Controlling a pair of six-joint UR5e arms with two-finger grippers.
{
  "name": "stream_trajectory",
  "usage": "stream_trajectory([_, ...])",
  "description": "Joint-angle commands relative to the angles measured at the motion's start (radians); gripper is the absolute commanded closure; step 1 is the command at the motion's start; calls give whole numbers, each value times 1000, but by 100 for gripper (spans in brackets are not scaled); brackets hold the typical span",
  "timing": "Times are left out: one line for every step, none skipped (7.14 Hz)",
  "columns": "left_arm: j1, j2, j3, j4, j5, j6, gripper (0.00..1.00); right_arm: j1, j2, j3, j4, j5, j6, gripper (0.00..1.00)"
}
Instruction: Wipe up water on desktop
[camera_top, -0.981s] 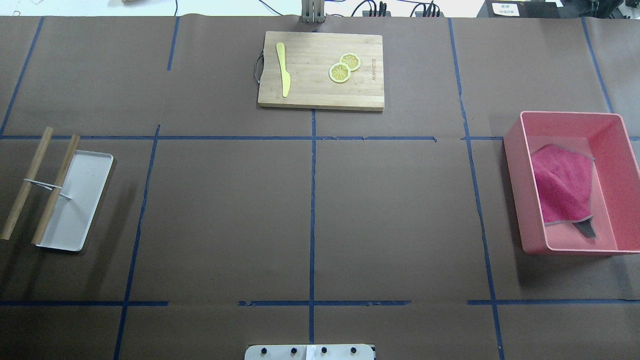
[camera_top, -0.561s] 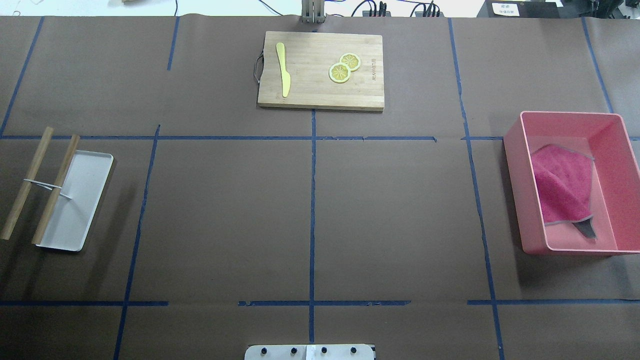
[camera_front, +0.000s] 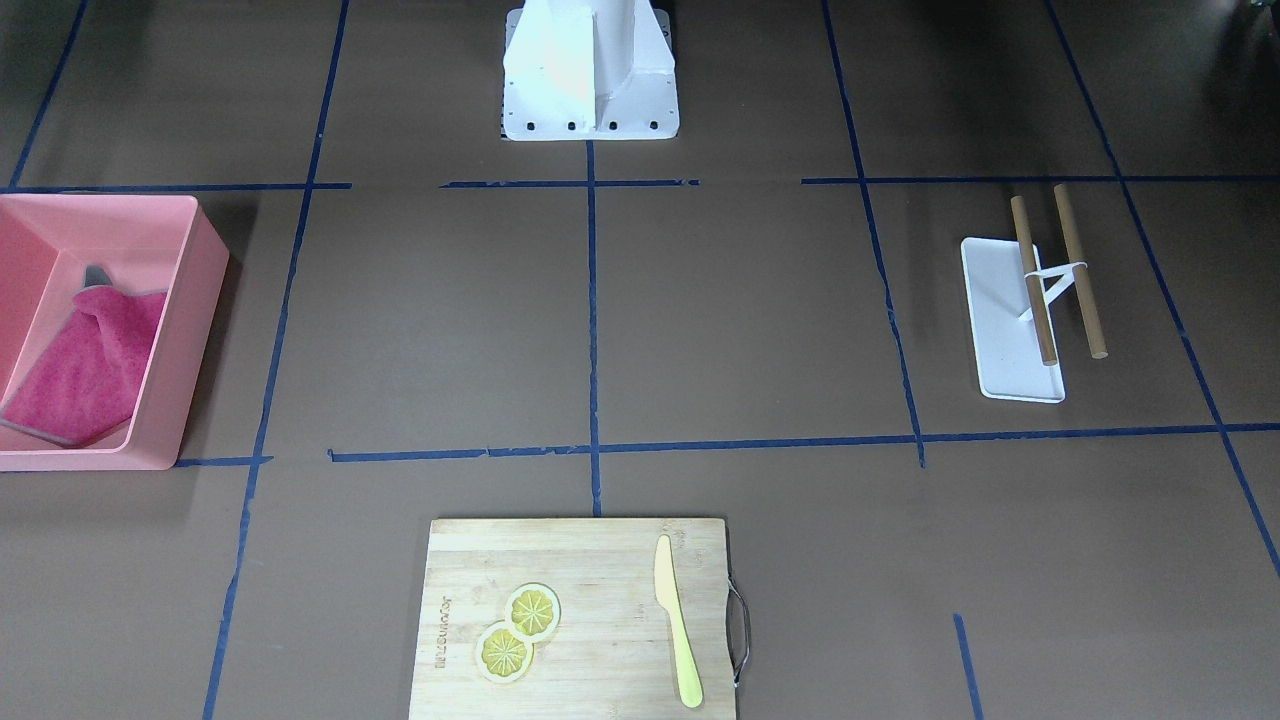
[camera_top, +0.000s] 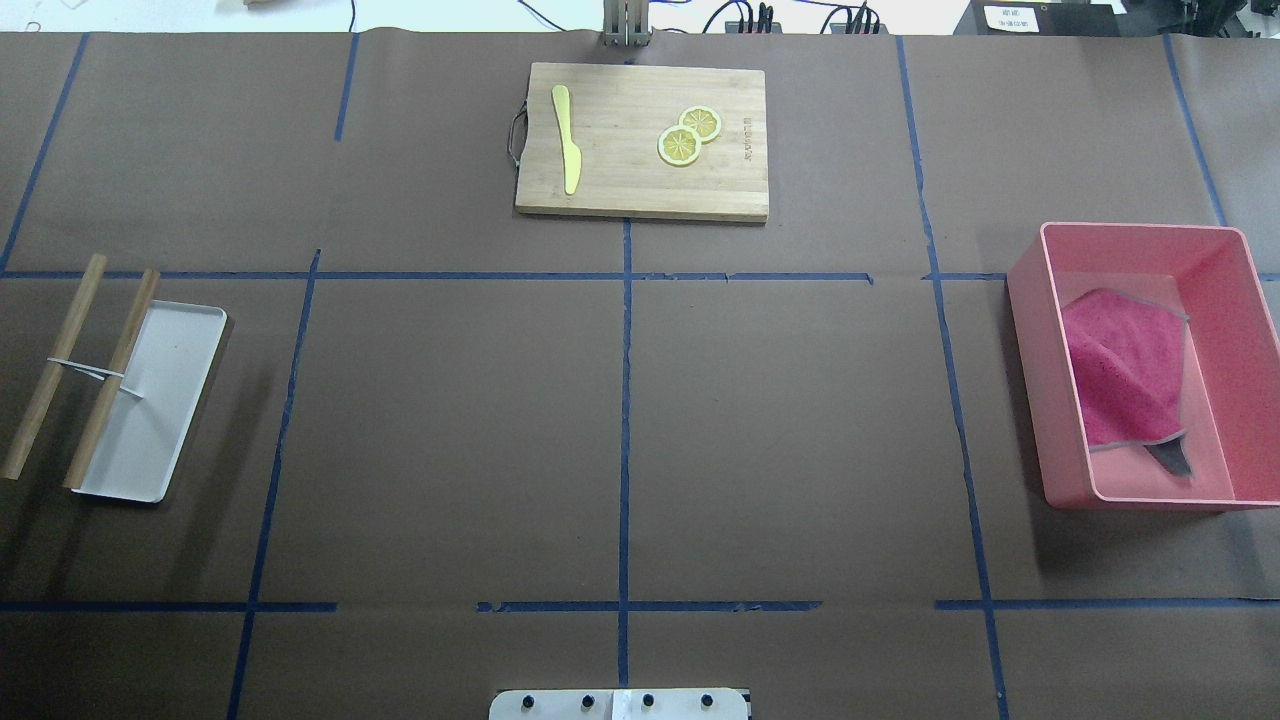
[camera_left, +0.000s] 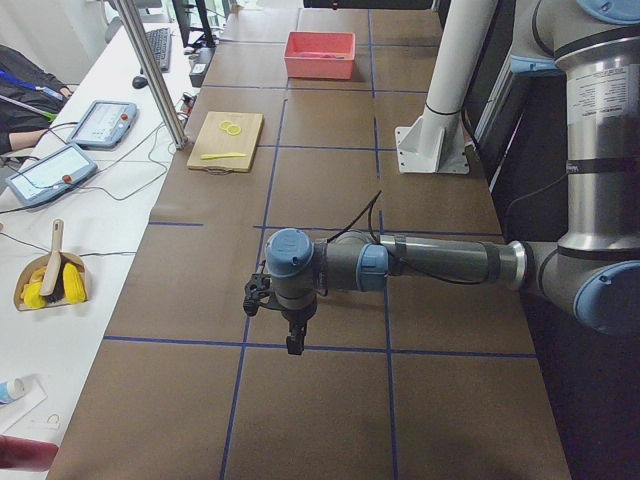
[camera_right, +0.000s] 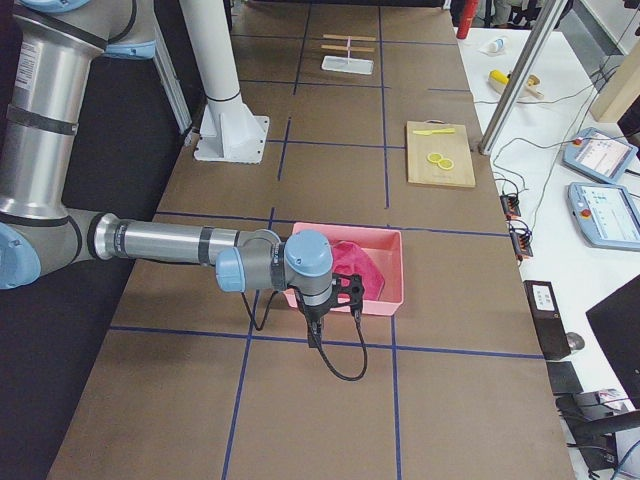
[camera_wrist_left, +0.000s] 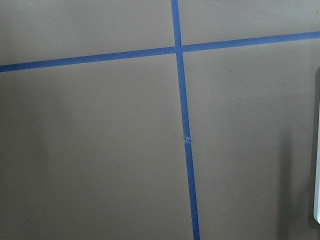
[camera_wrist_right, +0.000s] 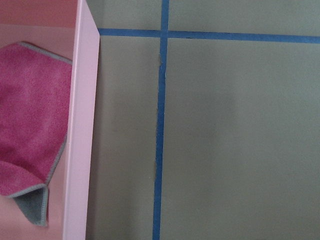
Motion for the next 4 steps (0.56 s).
stream_trajectory([0, 0, -7, 0, -1, -1, 0, 0, 0, 18, 2, 0, 16, 0])
stream_trajectory([0, 0, -4, 0, 0, 0, 0, 0, 0, 19, 2, 0, 16, 0])
stream_trajectory([1, 0, -5, 0, 0, 0, 0, 0, 0, 19, 2, 0, 16, 0])
stream_trajectory([1, -1, -10, 0, 0, -1, 0, 0, 0, 19, 3, 3, 14, 0])
